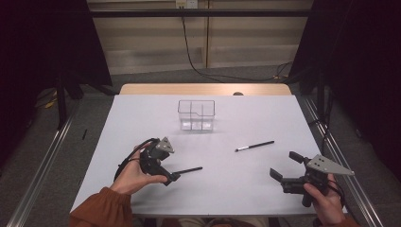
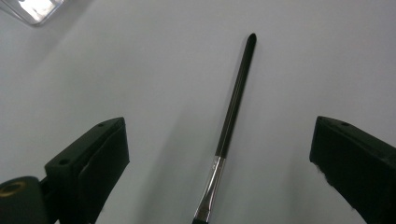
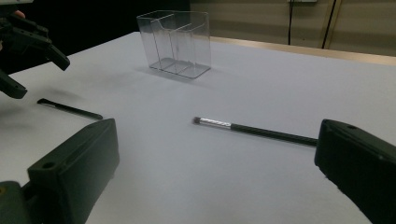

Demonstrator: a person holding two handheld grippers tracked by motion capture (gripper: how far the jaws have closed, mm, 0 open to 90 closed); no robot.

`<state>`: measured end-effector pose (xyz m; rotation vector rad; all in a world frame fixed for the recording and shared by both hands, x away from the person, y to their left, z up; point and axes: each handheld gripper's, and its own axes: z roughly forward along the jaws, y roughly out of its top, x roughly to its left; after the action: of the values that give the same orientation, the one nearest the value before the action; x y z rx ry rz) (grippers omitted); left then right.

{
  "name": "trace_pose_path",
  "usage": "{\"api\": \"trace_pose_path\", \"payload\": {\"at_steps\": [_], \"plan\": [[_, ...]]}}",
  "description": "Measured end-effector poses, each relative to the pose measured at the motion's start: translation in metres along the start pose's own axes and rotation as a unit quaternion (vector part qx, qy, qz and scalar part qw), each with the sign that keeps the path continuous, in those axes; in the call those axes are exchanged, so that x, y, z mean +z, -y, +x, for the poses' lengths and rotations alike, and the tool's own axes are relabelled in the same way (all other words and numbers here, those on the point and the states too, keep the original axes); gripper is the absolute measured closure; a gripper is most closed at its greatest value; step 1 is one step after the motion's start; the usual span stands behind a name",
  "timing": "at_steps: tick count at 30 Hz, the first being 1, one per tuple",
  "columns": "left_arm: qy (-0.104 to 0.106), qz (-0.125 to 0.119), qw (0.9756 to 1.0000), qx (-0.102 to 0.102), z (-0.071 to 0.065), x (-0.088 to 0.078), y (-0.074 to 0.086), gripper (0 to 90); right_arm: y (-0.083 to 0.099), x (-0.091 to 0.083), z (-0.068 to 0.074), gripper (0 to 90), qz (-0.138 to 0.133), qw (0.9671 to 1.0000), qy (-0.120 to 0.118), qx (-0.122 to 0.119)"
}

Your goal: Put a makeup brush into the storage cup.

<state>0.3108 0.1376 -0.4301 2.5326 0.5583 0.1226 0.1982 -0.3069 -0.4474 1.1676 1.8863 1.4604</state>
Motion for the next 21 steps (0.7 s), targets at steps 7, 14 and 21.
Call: {"api": "trace_pose_path", "payload": {"at_steps": [7,14,21], "plan": [[0.010,0.051,0.9986,0.009,0.004,0.006,-0.004,4.3,0.000,0.000,0.000,0.0,0.001,1.0000,-0.001,-0.001],[0.019,0.087,0.9956,0.031,0.007,0.012,-0.008,17.1,0.000,0.000,0.001,0.0,0.000,1.0000,-0.002,-0.002],[0.026,0.116,0.9909,0.064,0.004,0.012,-0.017,27.0,0.000,0.000,0.001,0.0,0.001,1.0000,-0.002,-0.003]]}}
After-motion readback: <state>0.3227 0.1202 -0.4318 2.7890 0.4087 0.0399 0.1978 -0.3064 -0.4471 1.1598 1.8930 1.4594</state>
